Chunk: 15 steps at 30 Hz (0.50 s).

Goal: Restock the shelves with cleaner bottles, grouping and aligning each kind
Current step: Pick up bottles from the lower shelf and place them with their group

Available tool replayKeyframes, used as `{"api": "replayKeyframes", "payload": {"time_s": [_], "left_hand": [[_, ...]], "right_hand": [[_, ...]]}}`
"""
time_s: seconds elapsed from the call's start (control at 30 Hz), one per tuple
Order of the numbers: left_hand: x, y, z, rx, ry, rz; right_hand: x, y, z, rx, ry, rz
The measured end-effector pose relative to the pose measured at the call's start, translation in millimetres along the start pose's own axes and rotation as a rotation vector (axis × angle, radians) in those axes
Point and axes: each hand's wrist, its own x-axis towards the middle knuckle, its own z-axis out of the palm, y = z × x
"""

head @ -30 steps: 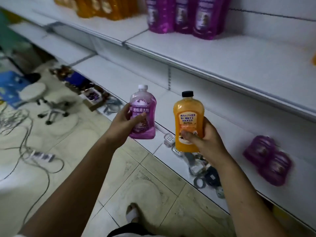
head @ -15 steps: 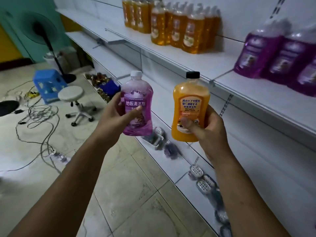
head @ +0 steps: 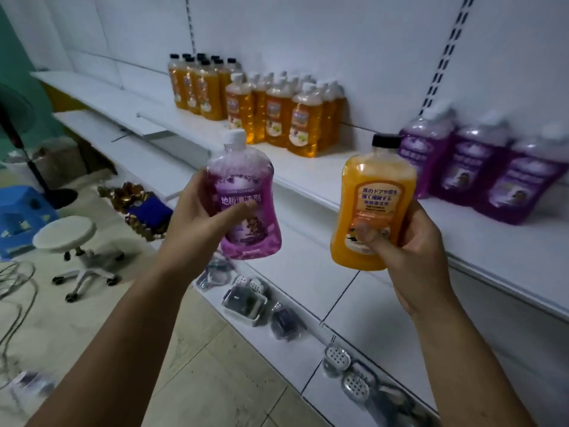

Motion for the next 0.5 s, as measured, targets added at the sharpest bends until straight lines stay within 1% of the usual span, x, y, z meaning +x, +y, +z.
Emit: {"api": "replayKeyframes", "payload": {"time_s": [0.07,0.2,0.3,0.37,0.5], "left_hand": [[19,-2,31,0.022,-0.052,0.027],[54,1,99,0.102,-0.239,0.094],[86,9,141,0.128,-0.343,0.141],[111,17,163,0.230,-0.439,0.201],[154,46,207,0.567,-0.662,0.400]], "right_hand": [[9,0,-24,-0.007,0.043,-0.012],[27,7,-71,-0.026,0.136,-0.027],[37,15,-102,-0.034,0.206,-0.019],[40,20,-120,-0.046,0.248,-0.010],[36,26,-144,-0.071,0.320,0.011]]}}
